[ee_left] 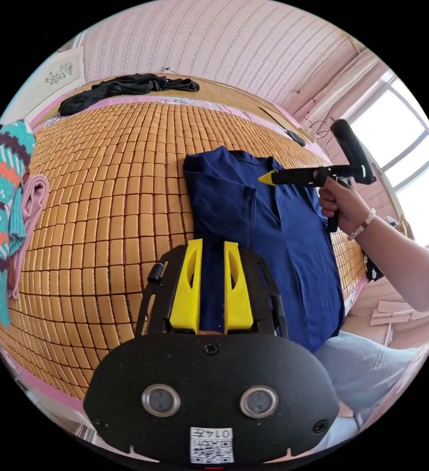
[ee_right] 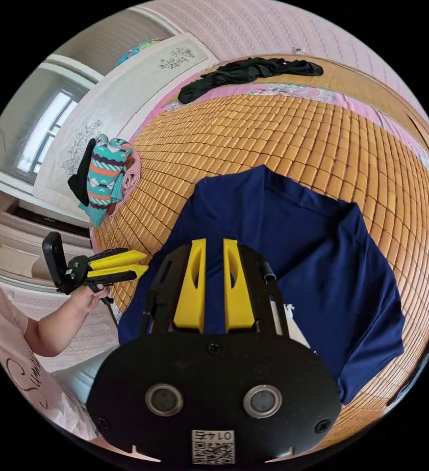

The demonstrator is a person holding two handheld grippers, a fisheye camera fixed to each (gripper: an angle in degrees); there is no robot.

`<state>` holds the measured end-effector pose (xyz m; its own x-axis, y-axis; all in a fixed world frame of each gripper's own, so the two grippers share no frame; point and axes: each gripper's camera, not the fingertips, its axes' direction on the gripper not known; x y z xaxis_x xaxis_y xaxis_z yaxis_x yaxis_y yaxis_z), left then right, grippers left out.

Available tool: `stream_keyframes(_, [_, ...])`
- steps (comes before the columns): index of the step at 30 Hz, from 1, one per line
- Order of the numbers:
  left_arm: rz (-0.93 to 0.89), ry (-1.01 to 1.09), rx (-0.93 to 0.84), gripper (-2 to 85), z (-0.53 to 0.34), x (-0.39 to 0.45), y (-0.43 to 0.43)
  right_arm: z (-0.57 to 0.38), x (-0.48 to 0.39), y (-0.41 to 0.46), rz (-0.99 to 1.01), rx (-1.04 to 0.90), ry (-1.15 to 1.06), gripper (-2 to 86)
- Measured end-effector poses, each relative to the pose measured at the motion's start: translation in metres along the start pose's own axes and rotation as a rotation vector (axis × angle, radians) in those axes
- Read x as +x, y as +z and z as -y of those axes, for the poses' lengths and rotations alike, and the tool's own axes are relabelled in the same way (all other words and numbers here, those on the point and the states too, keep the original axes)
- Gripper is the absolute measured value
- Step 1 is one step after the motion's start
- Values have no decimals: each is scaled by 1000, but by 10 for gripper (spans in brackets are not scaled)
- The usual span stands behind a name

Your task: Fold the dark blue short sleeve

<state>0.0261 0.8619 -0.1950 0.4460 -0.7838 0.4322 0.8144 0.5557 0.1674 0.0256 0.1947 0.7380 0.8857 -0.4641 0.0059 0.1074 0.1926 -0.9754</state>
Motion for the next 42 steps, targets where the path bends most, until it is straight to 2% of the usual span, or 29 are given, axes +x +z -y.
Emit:
stream_keyframes(5, [17,-101,-118,66,29,4,23,49,-13,35,-34,-34,-122,81])
stream_keyframes(8, [58,-101,-142,46,44,15,24,66,-5,59,-36,-141,-104,28])
stream_keyframes(12, [62,-74,-186,8,67,31,26,68,0,53,-50,-117,-117,-5])
stream_keyframes(15, [69,-50,-198,0,82,44,28,65,6,67,-74,-182,-148,-7])
stream_keyframes(22, [49,-39,-216,-2,112,67,26,36,18,45,-33,-146,-169,13])
stream_keyframes(29, [32,-32,-230,39,144,97,19,-57,29,-18,-183,17,-134,37])
stream_keyframes(34, [122,-65,-279,77,158,117,-6,-146,53,-53,-265,84,35,46])
stream_keyframes(42, [172,188,-328,74,238,215,-55,-323,109,-97,-327,92,383,51])
